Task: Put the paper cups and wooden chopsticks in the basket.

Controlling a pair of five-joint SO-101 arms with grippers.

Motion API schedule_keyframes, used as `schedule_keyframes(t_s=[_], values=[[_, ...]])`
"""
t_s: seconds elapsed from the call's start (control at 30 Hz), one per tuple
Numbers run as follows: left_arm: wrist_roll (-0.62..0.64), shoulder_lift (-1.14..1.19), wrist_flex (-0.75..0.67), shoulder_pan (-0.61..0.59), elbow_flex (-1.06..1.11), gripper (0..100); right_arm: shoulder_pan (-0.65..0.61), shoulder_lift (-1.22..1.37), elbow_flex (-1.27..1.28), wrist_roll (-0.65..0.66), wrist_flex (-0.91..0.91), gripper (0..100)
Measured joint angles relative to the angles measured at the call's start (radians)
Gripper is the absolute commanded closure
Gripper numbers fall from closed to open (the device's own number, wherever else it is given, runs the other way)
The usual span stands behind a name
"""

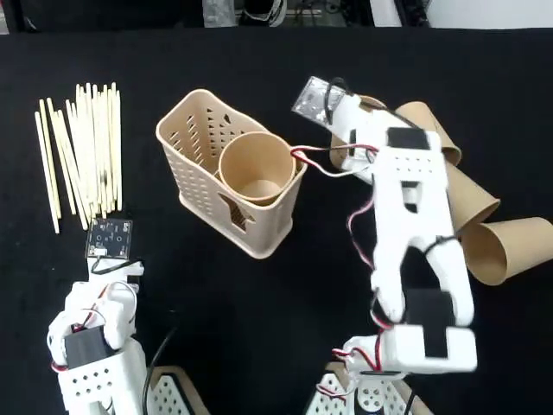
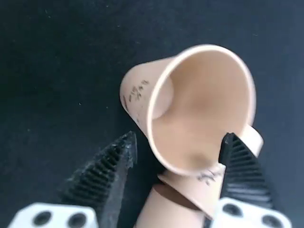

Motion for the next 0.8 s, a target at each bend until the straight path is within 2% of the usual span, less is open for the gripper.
schedule_keyframes(t_s=[0.17,0.33,0.37,0.8], values=[[0.0,0.0,0.0,0.0,0.0,97,0.002,0.17,-0.117,-0.002,0.035,74.4],[0.0,0.0,0.0,0.0,0.0,97,0.002,0.316,-0.292,-0.006,0.152,97.4],[0.0,0.0,0.0,0.0,0.0,97,0.002,0.339,-0.328,-0.006,0.178,99.1],[0.0,0.0,0.0,0.0,0.0,97,0.002,0.407,-0.763,-0.009,0.621,98.7]])
